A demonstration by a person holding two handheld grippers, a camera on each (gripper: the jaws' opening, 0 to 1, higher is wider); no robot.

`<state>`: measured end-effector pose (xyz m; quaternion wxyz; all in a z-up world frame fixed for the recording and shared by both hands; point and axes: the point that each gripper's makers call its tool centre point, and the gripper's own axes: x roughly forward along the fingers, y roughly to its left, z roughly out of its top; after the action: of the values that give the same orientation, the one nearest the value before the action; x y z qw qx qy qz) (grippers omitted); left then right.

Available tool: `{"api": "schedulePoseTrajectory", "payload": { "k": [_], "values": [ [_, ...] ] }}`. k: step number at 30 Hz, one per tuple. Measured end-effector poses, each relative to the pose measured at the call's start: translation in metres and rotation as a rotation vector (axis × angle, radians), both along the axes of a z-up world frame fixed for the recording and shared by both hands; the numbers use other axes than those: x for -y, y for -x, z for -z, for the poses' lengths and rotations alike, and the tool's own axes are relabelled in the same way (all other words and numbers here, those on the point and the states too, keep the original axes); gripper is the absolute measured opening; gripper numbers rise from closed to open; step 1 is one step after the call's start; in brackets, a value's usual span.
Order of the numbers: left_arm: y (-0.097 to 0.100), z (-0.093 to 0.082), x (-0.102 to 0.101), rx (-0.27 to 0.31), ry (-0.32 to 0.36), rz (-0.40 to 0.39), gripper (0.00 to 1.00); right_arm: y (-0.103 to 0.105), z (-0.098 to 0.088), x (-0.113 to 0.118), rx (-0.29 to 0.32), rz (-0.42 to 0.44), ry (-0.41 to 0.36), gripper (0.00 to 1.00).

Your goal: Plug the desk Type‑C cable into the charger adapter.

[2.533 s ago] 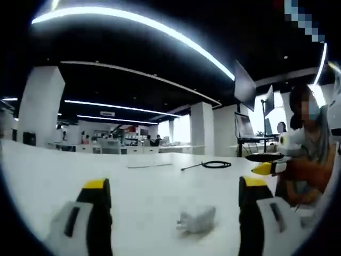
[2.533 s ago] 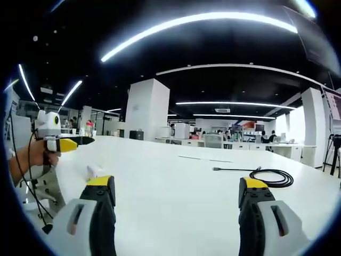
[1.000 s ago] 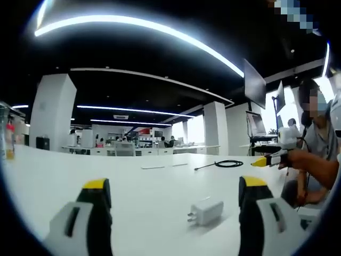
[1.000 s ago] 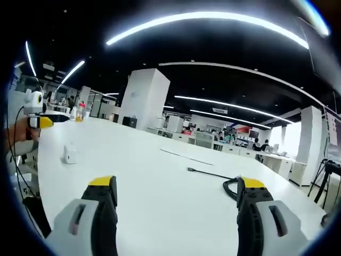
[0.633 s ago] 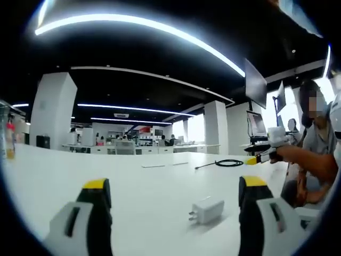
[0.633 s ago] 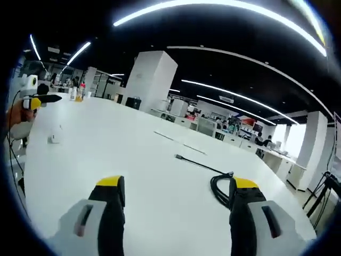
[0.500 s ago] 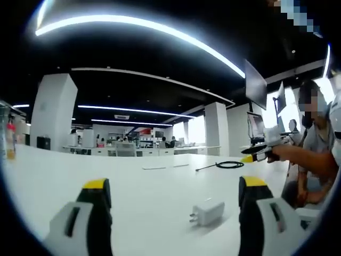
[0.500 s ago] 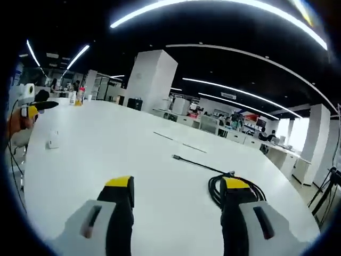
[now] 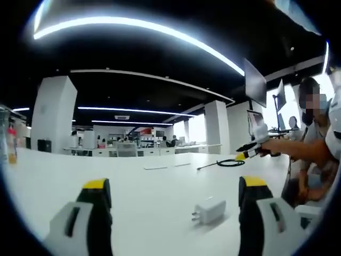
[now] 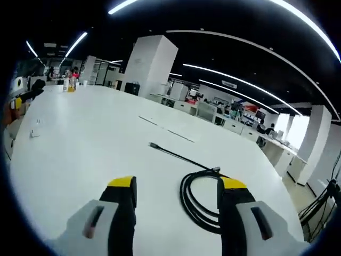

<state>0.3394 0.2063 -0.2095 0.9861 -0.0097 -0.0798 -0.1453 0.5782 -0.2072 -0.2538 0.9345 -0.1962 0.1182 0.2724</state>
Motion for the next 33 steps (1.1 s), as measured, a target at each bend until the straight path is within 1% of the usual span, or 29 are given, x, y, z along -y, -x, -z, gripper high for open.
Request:
{"api": "schedulePoseTrajectory", "payload": {
  "k": [4, 5, 6, 7, 9, 12, 14, 16, 17, 18, 19, 22, 24, 27, 30, 32, 33],
  "values": [
    [0.001, -0.001, 0.0, 0.009, -0.001, 0.005, 0.97, -0.014, 0.007, 0.008, -0.034, 0.006, 0.028, 0.6],
    [0.001, -0.001, 0.0, 0.012, -0.002, 0.005, 0.97, -0.021, 0.009, 0.012, -0.048, 0.004, 0.042, 0.6],
    [0.001, -0.001, 0.0, 0.016, -0.002, 0.006, 0.97, -0.023, 0.011, 0.014, -0.068, -0.002, 0.049, 0.59],
    [0.002, -0.001, 0.0, 0.017, -0.001, 0.007, 0.97, -0.021, 0.013, 0.011, -0.079, -0.004, 0.05, 0.56],
    [0.002, -0.001, 0.0, 0.011, 0.014, 0.015, 0.97, -0.026, 0.017, 0.012, -0.116, -0.018, 0.063, 0.52],
    [0.001, 0.001, 0.0, 0.006, 0.013, 0.015, 0.97, -0.03, 0.02, 0.016, -0.146, -0.019, 0.071, 0.47],
    [0.001, 0.001, 0.001, 0.004, 0.01, 0.017, 0.97, -0.038, 0.021, 0.02, -0.162, -0.025, 0.076, 0.44],
    [0.001, 0.002, 0.001, 0.001, 0.007, 0.018, 0.97, -0.034, 0.024, 0.018, -0.179, -0.03, 0.08, 0.4],
    [0.001, 0.002, 0.001, -0.001, 0.006, 0.019, 0.97, -0.027, 0.027, 0.014, -0.197, -0.035, 0.088, 0.39],
    [0.001, 0.003, 0.001, -0.004, 0.005, 0.02, 0.97, -0.025, 0.031, 0.014, -0.217, -0.039, 0.101, 0.37],
    [0.001, 0.004, 0.001, -0.006, 0.004, 0.019, 0.97, -0.031, 0.032, 0.017, -0.225, -0.039, 0.111, 0.35],
    [0.001, 0.004, 0.001, -0.006, 0.001, 0.019, 0.97, -0.037, 0.033, 0.017, -0.236, -0.05, 0.11, 0.32],
    [0.001, 0.004, 0.001, -0.007, -0.002, 0.019, 0.97, -0.037, 0.036, 0.016, -0.256, -0.057, 0.12, 0.29],
    [0.001, 0.006, 0.0, -0.012, -0.006, 0.019, 0.97, -0.04, 0.042, 0.018, -0.286, -0.068, 0.157, 0.28],
    [0.001, 0.007, 0.0, -0.015, -0.009, 0.019, 0.97, -0.034, 0.048, 0.014, -0.316, -0.078, 0.186, 0.26],
    [0.001, 0.007, 0.0, -0.015, -0.01, 0.02, 0.97, -0.036, 0.05, 0.015, -0.329, -0.084, 0.199, 0.24],
    [0.001, 0.007, 0.0, -0.015, -0.011, 0.02, 0.97, -0.033, 0.052, 0.015, -0.347, -0.078, 0.211, 0.23]
  ]
}}
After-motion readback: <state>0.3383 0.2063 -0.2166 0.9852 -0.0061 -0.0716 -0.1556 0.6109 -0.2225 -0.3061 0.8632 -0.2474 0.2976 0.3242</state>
